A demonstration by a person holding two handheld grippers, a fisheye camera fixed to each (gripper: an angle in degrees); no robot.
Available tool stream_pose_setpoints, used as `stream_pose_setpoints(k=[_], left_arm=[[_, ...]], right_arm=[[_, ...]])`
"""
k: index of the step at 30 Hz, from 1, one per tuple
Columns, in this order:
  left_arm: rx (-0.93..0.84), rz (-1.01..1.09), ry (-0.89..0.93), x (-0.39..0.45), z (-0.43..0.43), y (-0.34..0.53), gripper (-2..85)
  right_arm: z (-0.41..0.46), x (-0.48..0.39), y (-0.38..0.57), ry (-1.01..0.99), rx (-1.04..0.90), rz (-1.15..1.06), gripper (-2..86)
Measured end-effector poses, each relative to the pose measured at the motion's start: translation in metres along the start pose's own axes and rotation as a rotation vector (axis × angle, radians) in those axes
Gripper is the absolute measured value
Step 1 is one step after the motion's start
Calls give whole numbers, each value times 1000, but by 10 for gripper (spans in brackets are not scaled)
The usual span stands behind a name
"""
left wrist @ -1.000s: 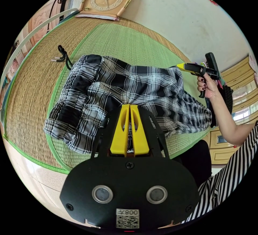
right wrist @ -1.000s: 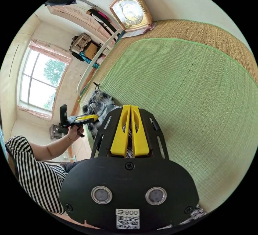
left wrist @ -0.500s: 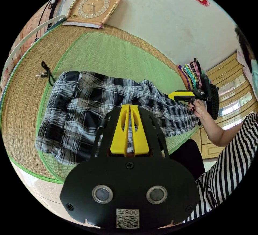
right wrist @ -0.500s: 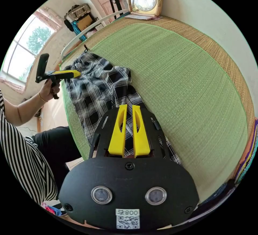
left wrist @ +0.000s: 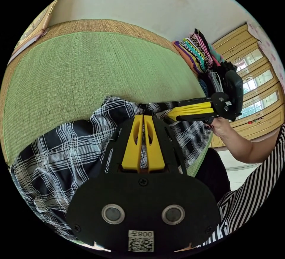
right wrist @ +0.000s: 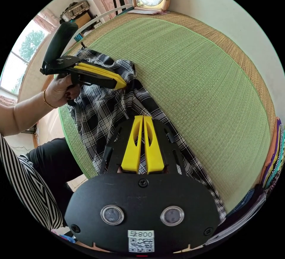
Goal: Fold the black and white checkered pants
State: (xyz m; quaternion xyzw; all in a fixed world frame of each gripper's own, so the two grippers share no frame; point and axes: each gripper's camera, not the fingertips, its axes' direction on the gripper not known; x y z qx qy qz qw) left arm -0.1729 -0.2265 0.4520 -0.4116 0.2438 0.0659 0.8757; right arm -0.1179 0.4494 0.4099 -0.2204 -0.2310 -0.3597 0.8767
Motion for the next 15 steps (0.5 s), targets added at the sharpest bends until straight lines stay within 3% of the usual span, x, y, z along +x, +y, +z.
stream_pose_setpoints(k=[8,15], left_arm=[[100,-67,13,-9,-17,-1,3],[61,-100,11,-14,-10,1,12]], right_arm=[[-33,19,1,-43,102,68,-5],[-21,42,5,-44,76,157,2]])
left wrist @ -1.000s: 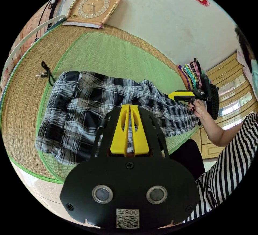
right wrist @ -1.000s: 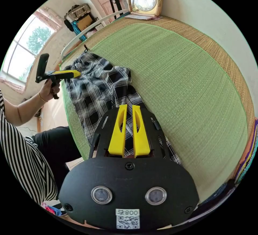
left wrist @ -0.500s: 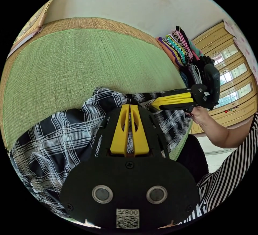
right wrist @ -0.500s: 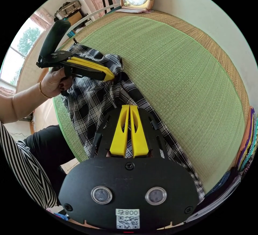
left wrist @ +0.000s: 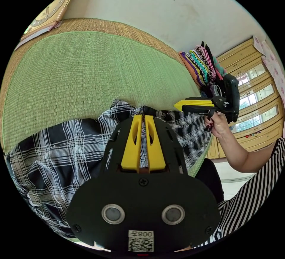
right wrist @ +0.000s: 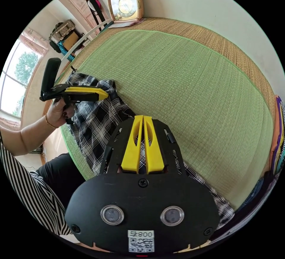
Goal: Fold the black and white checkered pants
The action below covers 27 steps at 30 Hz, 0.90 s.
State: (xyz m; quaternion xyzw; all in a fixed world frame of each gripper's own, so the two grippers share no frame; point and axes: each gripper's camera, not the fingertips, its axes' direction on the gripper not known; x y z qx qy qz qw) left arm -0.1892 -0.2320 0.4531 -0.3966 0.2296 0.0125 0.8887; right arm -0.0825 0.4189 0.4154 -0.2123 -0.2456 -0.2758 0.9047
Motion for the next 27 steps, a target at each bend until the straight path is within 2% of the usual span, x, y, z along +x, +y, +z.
stream_pose_setpoints(k=[6,9,15,24,27], left_arm=[[34,8,24,0,-12,8,17],[3,3,14,-1,-4,8,14],[-5,16,-24,6,-1,11,5],[16,-20,-22,3,-13,28,14],[41,-50,-10,-3,-37,51,17]], right_arm=[[-6,3,36,43,1,-17,47],[5,10,44,76,-48,2,30],[2,22,47,95,-19,36,0],[3,56,58,33,23,173,5],[-11,68,66,-32,99,231,14]])
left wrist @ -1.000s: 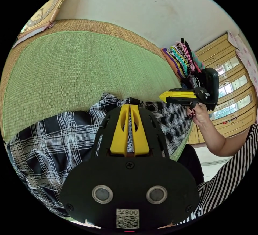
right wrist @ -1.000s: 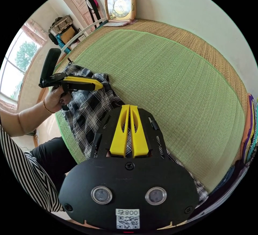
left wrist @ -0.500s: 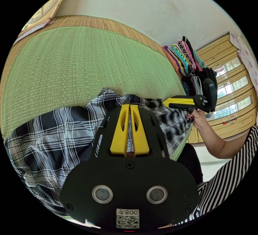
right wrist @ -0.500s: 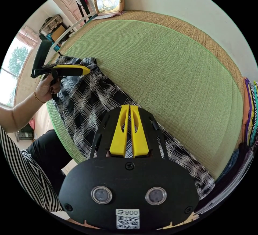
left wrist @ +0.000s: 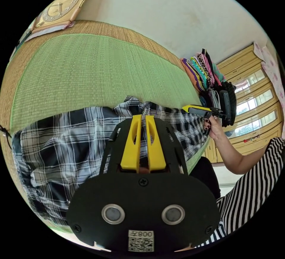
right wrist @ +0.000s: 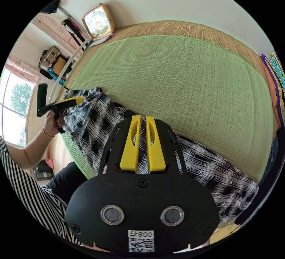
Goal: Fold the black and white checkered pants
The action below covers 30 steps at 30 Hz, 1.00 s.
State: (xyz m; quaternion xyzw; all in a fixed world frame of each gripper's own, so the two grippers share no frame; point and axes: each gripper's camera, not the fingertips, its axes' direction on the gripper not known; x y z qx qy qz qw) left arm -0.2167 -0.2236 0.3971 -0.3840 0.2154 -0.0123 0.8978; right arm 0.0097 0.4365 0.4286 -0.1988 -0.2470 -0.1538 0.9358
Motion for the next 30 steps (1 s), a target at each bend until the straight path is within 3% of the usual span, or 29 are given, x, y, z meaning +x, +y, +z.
stream_pose_setpoints(k=[3,10,17,22,25,30], left_arm=[[-19,-38,-26,-7,-25,34,14],[-176,-133,-207,-15,-43,109,3],[-171,-159,-218,-8,-59,137,1],[-30,-182,-257,-3,-84,141,1],[16,-266,-378,-14,-96,148,1],[9,-358,-428,-27,-101,171,1]], right_arm=[[-8,-15,10,-139,39,-42,11],[71,-127,49,-282,-223,-367,-3],[76,-118,74,-342,-246,-364,-1],[61,-111,62,-324,-165,-337,1],[54,-103,35,-288,-92,-326,0],[61,-98,-19,-257,0,-296,0]])
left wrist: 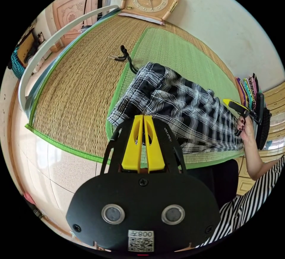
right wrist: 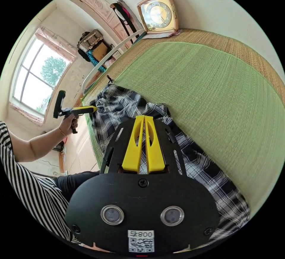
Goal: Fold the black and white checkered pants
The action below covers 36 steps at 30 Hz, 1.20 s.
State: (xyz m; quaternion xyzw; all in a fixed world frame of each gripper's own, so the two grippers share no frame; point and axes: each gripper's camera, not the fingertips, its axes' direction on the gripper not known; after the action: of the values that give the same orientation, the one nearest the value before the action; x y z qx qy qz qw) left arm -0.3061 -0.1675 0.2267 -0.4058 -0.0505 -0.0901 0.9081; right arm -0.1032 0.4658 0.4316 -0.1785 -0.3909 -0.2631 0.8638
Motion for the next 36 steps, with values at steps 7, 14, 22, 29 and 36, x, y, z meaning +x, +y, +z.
stream_pose_setpoints(k=[7,14,22,29,36], left_arm=[[75,-21,22,17,-17,21,2],[159,70,52,52,-18,-13,1],[114,-35,17,45,-4,-24,1],[159,43,107,93,-25,-18,0],[-12,201,309,167,-10,-4,1]], right_arm=[[37,41,-17,49,-71,120,0],[21,24,-2,59,-7,68,0],[33,56,0,68,-54,138,0],[-14,51,41,28,70,139,1],[-33,21,153,-48,-42,100,1]])
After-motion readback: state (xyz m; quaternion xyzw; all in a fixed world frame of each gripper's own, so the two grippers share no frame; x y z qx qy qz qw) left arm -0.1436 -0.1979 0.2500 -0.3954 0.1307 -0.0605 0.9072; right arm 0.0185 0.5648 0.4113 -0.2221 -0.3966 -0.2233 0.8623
